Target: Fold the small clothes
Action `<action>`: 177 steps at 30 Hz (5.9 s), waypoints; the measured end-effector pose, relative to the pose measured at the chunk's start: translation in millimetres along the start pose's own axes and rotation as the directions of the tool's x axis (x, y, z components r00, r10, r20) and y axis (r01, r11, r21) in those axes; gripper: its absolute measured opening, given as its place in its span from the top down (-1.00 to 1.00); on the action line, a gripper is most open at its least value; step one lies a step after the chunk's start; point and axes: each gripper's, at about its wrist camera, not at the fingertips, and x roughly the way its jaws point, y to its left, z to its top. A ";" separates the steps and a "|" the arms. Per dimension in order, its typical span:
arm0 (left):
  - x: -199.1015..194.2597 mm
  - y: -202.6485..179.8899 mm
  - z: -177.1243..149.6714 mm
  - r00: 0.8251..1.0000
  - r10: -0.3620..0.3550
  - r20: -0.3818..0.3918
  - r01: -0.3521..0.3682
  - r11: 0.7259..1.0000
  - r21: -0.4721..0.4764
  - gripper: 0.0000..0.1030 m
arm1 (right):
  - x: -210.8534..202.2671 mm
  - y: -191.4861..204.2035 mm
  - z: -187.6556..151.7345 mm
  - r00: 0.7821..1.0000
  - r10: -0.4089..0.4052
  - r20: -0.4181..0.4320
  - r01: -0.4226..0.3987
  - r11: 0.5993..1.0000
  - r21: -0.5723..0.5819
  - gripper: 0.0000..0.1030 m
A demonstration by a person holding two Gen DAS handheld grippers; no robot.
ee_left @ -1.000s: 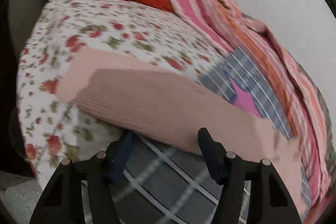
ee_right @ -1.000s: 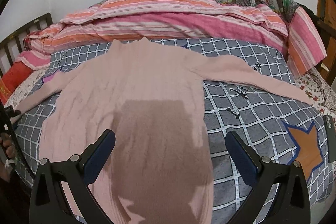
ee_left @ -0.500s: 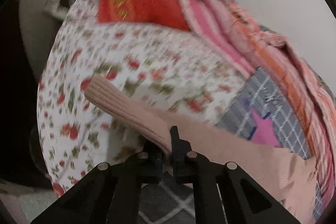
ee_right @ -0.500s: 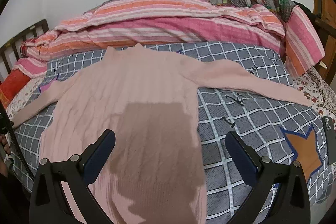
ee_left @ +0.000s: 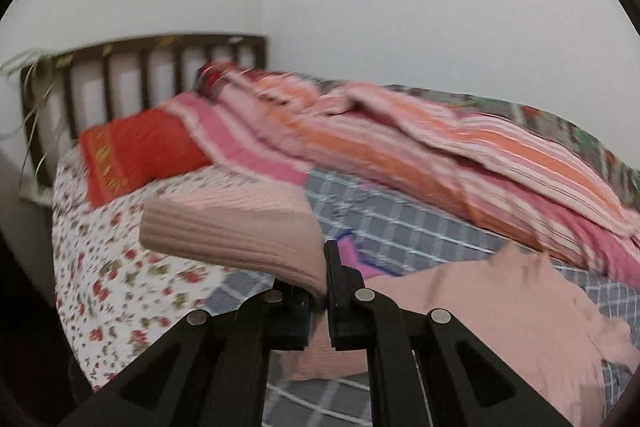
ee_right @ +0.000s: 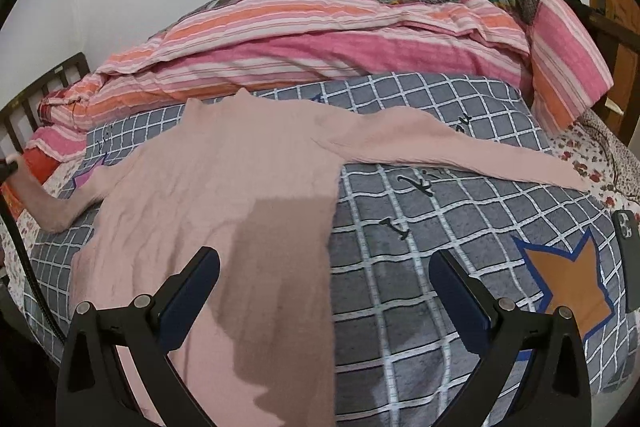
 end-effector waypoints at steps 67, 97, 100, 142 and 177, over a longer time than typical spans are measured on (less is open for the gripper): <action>101.3 -101.7 -58.8 0.876 -0.382 -0.294 0.423 0.901 0.090 -0.46 | 170.3 5.2 133.6 0.997 0.076 0.035 -0.071 0.991 -0.113 0.92; 114.2 -111.5 -105.6 0.852 -0.349 -0.389 0.421 0.900 0.115 -0.65 | 100.1 -227.1 40.0 0.986 -0.139 -0.096 0.161 0.948 0.274 -0.38; 116.0 -113.8 -106.7 0.855 -0.337 -0.393 0.412 0.903 0.123 -0.66 | 104.4 -250.3 32.1 0.989 -0.107 -0.097 0.134 0.931 0.340 -0.38; 81.6 -24.2 -70.0 0.880 -0.348 -0.324 0.354 0.934 -0.042 -0.73 | 38.9 -10.3 191.5 0.958 -0.033 0.286 0.056 0.996 -0.071 0.89; 105.8 -105.4 -90.7 0.707 -0.547 -0.449 0.585 0.809 -0.064 -0.43 | 114.5 19.9 76.0 0.990 0.138 0.011 -0.137 0.988 -0.070 -0.20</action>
